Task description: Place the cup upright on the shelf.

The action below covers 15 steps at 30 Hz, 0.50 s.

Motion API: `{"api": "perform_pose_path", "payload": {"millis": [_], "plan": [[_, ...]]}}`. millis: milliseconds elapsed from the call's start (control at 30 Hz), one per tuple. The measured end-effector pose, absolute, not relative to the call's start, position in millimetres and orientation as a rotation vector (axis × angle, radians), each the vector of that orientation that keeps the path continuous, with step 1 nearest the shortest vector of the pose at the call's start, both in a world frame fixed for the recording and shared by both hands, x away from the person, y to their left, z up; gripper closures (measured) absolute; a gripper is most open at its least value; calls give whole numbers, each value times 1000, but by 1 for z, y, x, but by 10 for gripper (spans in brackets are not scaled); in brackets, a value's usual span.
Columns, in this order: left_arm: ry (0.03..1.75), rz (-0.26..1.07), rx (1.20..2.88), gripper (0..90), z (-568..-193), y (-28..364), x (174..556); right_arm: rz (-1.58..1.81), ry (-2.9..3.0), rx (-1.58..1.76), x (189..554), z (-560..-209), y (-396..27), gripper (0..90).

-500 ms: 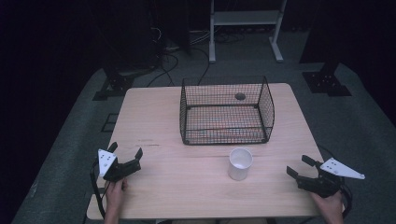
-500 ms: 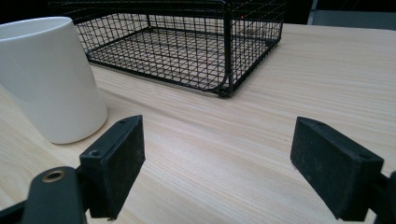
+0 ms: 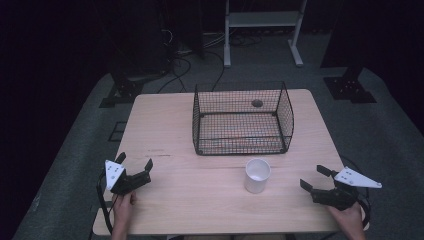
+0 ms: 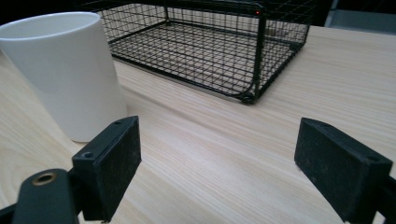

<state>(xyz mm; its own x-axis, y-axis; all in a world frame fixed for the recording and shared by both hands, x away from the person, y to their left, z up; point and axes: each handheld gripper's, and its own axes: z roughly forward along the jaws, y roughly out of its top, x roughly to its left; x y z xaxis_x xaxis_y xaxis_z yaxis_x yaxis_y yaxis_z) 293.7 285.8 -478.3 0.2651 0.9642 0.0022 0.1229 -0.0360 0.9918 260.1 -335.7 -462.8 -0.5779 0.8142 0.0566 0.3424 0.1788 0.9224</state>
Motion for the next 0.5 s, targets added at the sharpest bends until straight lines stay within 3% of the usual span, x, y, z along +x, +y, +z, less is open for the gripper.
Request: {"api": "perform_pose_path", "payload": {"millis": [500], "plan": [[1087,959,1430,0,-478,286,294,1385,2078,1025,264,-450,-318,105]]}}
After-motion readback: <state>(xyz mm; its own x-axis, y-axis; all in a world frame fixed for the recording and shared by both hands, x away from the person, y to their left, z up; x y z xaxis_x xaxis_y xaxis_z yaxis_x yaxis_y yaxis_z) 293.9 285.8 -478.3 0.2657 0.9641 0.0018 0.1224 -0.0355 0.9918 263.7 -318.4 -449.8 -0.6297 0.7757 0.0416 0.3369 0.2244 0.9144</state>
